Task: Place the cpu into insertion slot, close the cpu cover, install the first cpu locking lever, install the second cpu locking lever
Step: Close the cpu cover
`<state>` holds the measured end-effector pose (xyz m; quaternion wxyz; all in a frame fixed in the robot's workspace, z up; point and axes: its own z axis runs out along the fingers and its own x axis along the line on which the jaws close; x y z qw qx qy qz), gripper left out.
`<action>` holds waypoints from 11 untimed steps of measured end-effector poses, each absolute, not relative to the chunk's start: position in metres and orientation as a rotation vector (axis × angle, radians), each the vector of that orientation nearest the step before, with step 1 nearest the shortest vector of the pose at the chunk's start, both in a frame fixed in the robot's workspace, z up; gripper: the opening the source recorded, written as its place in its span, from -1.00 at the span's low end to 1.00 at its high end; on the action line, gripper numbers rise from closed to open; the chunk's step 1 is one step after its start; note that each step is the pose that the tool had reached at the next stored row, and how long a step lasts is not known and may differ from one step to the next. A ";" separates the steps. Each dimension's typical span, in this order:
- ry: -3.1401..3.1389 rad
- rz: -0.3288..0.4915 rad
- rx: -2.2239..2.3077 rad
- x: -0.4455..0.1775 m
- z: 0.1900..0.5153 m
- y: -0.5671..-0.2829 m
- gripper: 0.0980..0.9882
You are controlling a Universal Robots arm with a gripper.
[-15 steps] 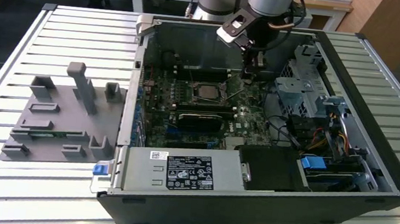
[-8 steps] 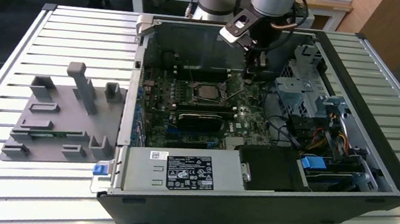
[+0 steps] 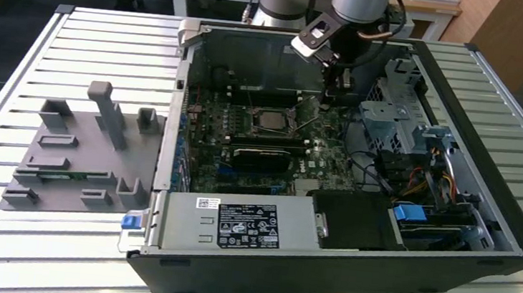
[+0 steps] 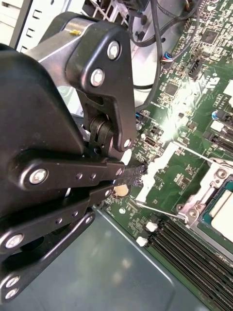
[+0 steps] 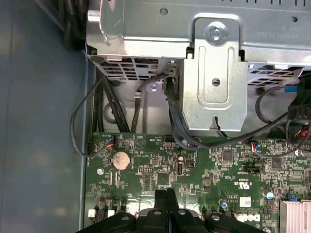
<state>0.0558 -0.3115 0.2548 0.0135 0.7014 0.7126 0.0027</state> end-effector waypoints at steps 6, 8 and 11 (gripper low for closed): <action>2.223 0.002 2.188 0.060 0.251 -0.311 -0.96; 2.223 0.000 2.189 0.060 0.250 -0.311 -0.96; 2.225 -0.002 2.190 0.061 0.247 -0.311 -0.96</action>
